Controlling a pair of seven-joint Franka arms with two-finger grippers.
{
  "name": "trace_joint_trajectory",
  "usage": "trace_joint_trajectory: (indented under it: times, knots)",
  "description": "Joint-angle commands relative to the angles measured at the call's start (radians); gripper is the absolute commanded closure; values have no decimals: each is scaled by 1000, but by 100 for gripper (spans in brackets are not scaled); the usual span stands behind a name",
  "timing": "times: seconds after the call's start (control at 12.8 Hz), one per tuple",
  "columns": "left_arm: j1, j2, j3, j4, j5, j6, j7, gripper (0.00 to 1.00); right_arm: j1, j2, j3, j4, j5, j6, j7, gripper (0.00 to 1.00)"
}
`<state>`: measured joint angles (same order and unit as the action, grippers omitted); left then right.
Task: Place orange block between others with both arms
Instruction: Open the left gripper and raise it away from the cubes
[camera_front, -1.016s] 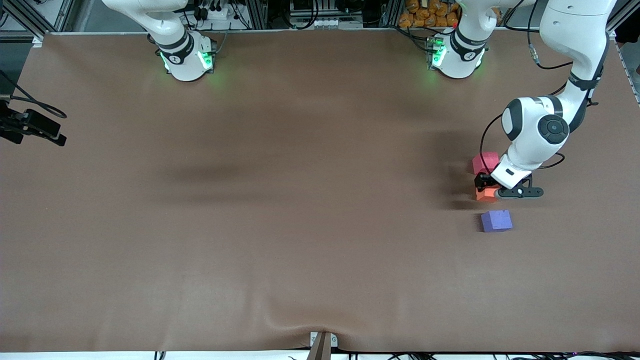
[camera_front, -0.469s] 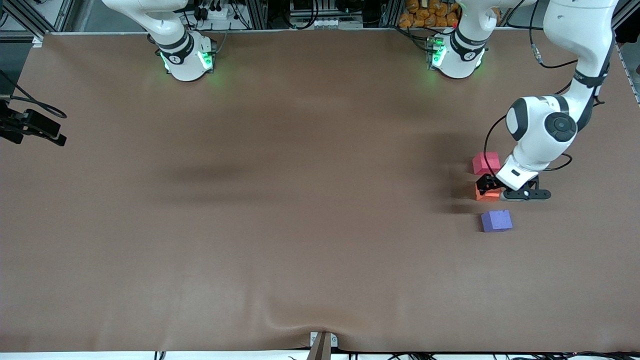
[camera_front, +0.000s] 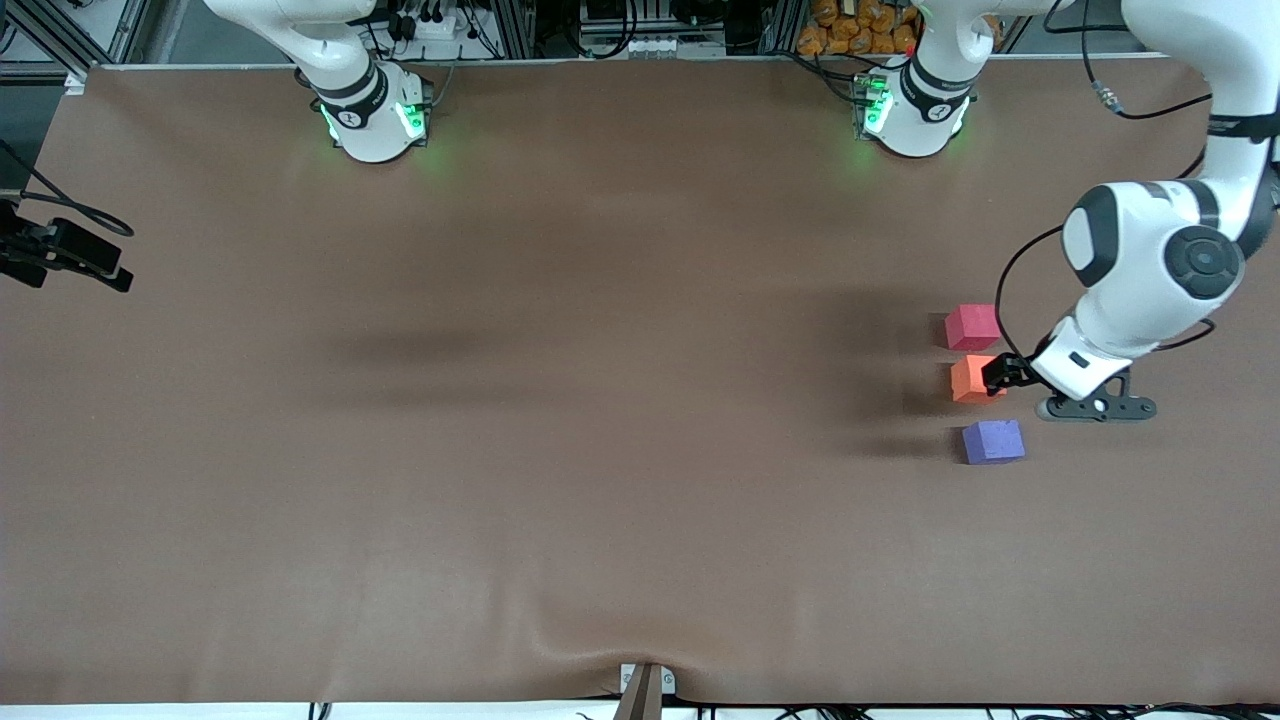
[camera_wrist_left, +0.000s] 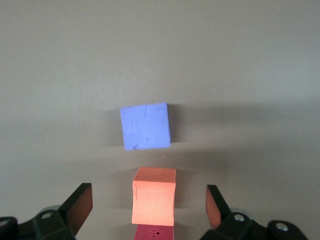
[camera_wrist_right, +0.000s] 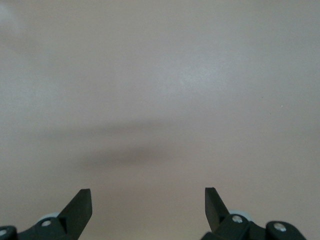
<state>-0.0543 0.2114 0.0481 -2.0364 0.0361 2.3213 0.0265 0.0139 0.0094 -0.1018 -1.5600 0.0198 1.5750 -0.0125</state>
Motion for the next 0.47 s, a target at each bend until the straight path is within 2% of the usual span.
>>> trace_joint_trajectory:
  times: [0.0, 0.23, 0.39]
  knots:
    - [-4, 9, -11, 96, 24, -91, 7, 0, -12, -12, 14, -2, -3, -7, 0, 0]
    - [1, 6, -37, 192, 21, -207, 0, 0, 15, -14, 17, -2, -90, -42, -27, 0]
    - [1, 5, -37, 290, 22, -314, 9, 0, 11, -14, 14, -2, -84, -47, -52, 0]
